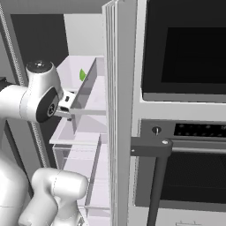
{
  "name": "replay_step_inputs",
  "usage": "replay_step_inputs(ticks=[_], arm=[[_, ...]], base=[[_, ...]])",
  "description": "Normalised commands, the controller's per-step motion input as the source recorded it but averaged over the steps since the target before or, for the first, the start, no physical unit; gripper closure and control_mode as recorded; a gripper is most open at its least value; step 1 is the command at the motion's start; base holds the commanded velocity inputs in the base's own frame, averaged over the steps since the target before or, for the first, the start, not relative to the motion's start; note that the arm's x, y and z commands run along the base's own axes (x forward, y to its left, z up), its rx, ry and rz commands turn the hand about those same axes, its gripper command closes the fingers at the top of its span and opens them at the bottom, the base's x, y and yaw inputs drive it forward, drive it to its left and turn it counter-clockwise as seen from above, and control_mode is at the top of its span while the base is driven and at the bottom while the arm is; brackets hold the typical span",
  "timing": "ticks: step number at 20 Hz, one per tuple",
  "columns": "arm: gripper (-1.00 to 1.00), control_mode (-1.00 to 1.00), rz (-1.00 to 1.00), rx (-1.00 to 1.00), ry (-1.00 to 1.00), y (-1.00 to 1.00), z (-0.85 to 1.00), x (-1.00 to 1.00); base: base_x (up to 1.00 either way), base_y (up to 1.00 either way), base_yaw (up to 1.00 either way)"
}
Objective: Grab a lemon wedge from the fridge and one ice cube from the ice bowl, and put them in the glass of lemonade.
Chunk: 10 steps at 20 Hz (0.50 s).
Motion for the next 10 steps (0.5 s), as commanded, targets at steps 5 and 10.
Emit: replay_step_inputs(ticks=[5, 10], arm=[[-1.00, -1.00, 0.00, 0.00, -0.02, 0.06, 0.00, -0.02], [-1.00, -1.00, 0.00, 0.00, -0.29, 0.18, 0.15, -0.34]], base=[[0.00, 0.00, 0.00], [0.00, 0.00, 0.00]])
